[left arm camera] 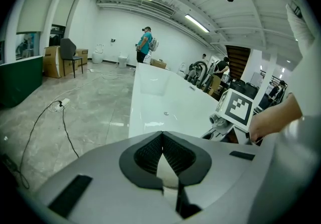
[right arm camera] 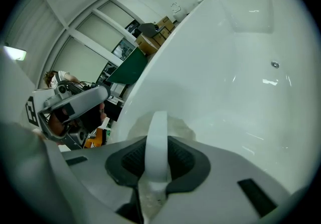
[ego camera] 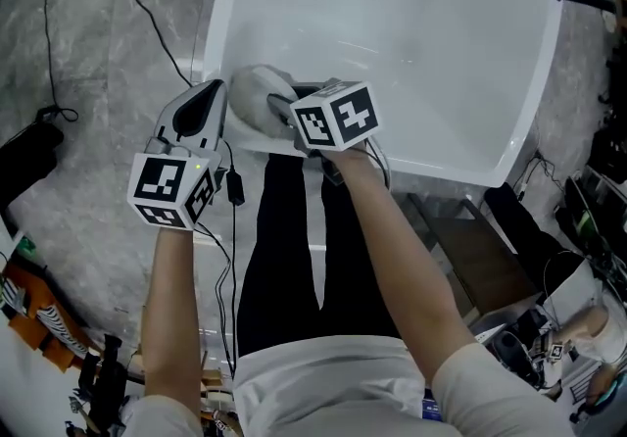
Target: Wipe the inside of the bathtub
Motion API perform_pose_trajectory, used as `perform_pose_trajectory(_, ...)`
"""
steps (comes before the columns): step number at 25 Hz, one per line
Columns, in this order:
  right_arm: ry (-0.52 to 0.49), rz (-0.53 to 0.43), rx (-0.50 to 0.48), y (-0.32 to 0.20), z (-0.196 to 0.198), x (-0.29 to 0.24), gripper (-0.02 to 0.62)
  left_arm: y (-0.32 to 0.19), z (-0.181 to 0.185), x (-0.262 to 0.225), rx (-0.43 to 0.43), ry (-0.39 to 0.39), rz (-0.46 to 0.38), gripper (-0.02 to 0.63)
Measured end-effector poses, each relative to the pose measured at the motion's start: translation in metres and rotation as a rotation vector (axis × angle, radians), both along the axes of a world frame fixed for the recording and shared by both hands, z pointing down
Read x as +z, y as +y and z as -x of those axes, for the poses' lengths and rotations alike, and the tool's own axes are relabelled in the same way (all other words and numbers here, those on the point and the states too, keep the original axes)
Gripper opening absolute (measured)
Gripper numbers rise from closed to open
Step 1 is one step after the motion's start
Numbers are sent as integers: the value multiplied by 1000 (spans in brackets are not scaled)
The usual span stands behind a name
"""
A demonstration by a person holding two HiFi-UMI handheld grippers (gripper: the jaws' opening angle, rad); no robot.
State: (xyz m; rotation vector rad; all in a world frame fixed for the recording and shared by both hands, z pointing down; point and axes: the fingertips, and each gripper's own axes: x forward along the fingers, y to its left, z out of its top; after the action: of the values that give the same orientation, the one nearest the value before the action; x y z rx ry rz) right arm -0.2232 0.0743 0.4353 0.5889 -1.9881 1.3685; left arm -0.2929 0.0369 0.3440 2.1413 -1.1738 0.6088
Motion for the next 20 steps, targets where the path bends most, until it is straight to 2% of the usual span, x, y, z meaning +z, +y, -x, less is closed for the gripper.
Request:
perform_pose_trajectory(10,76,63,51,-19,-11,51,97,-7,-26,8,59,23,3,12)
perform_pose_trajectory(20,79,106,111,-27,-23,75,97,-17,-52,19,125,28,3,12)
